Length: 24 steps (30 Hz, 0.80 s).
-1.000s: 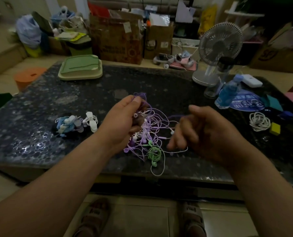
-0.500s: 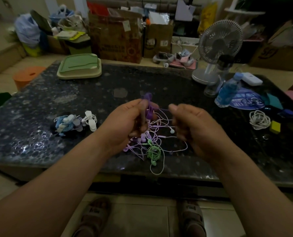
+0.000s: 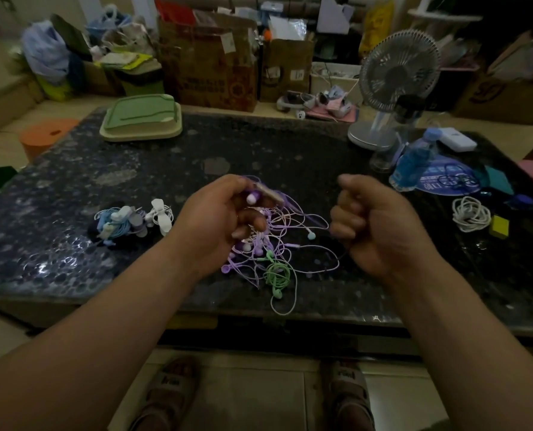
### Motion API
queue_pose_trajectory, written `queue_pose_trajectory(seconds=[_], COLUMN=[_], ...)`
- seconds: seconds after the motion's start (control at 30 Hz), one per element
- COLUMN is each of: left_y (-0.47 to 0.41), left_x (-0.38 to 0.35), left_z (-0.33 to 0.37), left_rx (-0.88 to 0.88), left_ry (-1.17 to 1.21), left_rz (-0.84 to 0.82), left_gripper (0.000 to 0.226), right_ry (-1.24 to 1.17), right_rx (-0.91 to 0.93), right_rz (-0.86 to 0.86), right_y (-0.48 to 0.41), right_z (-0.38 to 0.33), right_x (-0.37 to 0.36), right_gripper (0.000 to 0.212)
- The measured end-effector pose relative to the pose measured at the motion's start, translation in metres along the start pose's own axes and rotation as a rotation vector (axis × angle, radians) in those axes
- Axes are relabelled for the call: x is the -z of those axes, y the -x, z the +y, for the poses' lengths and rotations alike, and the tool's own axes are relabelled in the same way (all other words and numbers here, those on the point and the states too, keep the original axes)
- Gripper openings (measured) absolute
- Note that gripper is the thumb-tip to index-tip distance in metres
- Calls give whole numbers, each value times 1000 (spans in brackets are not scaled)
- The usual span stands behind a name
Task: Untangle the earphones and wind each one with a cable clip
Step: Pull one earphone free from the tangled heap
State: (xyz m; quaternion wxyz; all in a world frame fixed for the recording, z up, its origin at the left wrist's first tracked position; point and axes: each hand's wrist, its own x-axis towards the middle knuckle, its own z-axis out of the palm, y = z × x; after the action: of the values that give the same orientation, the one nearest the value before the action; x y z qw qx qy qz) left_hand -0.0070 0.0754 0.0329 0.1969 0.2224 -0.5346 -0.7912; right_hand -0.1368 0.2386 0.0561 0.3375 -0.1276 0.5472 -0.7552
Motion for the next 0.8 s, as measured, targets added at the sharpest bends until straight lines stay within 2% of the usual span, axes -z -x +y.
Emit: queue_pose_trajectory(seconds=[0.07, 0.13, 0.2, 0.27, 0.33, 0.5, 0.67, 0.8], left_y=[-1, -3, -3, -3, -3, 4, 5, 4], left_x=[0, -3, -7, -8, -8, -17, -20, -17], left_z=[-1, -2, -2, -1, 0, -3, -7, -11], left_rx=[-45, -83, -97, -74, -69, -86, -113, -97], left_ry=[49, 28, 0, -21, -108, -509, -506, -518], left_rz=[4, 30, 79, 127, 63, -245, -268, -261], left_gripper=[26, 26, 28, 29, 28, 28, 23, 23], right_ry=[490, 762, 779, 735, 666, 546, 558, 678], right_rx=[17, 7, -15, -5, 14, 96, 123, 160], right_rz=[-36, -184, -383, -436, -356, -187, -187, -194], right_y=[2, 4, 8, 9, 6, 1, -2, -4], right_z=[5, 10, 11, 9, 6, 4, 8, 12], right_x=[-2, -2, -4, -4, -3, 0, 1, 6], right_gripper=[9, 25, 35, 27, 24, 22, 29, 22])
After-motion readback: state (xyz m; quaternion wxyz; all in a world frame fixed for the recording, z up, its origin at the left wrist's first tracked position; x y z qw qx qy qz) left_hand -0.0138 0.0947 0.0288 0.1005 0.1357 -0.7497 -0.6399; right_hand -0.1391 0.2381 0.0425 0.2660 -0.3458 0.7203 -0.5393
